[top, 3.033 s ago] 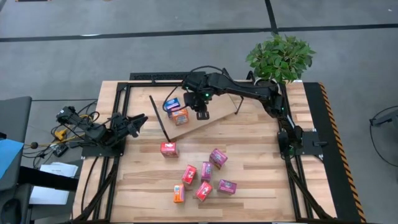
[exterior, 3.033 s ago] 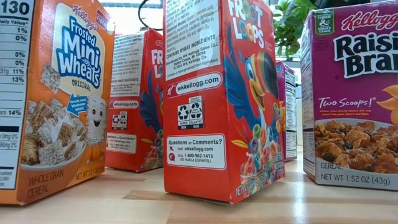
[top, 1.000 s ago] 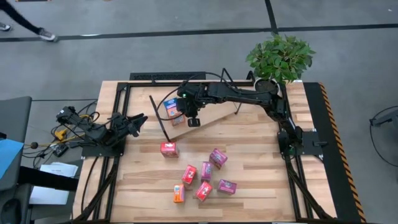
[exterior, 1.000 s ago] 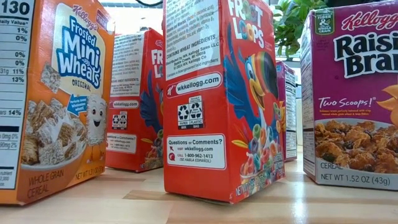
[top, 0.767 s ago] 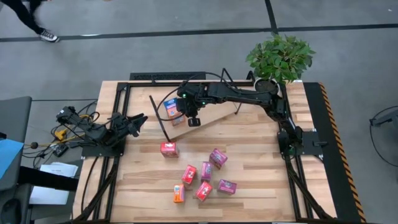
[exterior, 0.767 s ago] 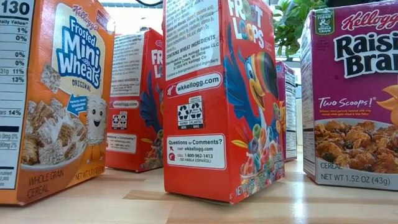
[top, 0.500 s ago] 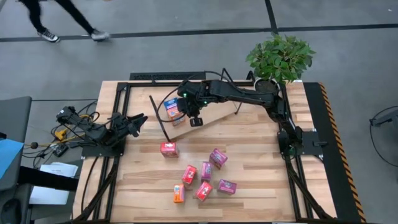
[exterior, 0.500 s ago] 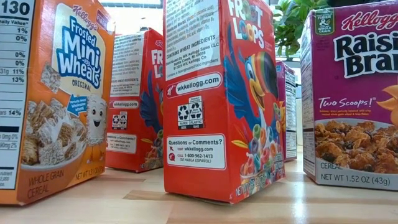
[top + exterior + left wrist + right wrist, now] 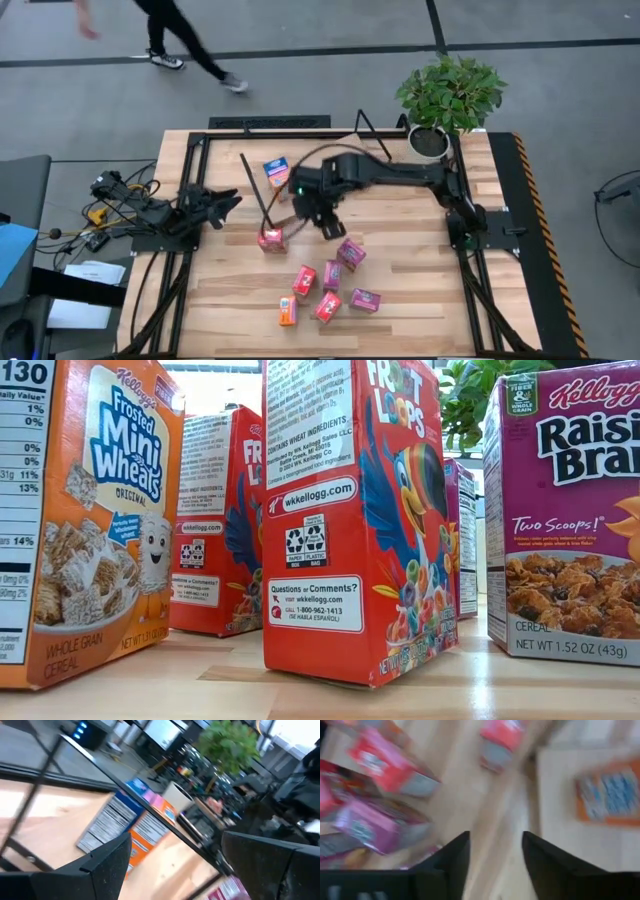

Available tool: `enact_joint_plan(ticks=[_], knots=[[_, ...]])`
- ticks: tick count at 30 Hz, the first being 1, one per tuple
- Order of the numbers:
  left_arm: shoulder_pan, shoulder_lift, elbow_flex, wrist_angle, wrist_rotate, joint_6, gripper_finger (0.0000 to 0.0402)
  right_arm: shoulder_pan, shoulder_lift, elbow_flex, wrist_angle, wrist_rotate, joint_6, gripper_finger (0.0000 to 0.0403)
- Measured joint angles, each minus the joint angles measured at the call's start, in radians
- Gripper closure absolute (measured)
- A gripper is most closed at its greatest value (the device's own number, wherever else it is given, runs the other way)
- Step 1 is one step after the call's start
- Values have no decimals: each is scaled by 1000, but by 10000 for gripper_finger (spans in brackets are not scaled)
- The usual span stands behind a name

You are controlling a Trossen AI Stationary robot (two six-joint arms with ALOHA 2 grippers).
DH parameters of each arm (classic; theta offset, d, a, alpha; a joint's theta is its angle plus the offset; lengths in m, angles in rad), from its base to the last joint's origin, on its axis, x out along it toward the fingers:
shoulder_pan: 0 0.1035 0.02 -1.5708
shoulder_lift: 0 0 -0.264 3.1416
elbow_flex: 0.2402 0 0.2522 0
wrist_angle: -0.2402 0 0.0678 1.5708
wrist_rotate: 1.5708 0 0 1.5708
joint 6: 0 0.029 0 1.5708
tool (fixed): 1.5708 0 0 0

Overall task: Stack cereal on shelf
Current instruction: Put the orange cereal box on the shelf aligned with the other orange cereal box

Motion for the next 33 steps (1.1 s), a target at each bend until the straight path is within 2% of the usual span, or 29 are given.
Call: enact_joint_plan(ticks=[4, 9, 13, 20, 23, 25, 27, 29, 32, 33], knots=[[0, 0, 0, -7, 83, -4, 101, 90, 0, 0, 108, 3, -85, 121], [0, 0, 0, -20, 127, -34, 101, 186, 9, 0, 254, 31, -200, 89], [0, 0, 0, -33, 147, -56, 101, 238, 6, -21, 362, 35, -308, 89], [0, 0, 0, -36, 149, -79, 101, 321, 33, -72, 617, 9, -351, 92], [0, 0, 0, -40, 148, -96, 101, 357, 66, -82, 621, -1, -354, 92], [0, 0, 0, -49, 150, -102, 101, 376, 104, -78, 684, -1, -381, 92], [0, 2, 0, -51, 172, -102, 101, 391, 117, -80, 642, 0, -402, 92], [0, 5, 1, -69, 186, -103, 101, 403, 149, -75, 676, -8, -424, 92], [0, 14, 1, -82, 198, -115, 101, 414, 174, -84, 603, 21, -476, 92], [0, 14, 1, -92, 199, -118, 101, 416, 194, -77, 645, 21, -488, 92]])
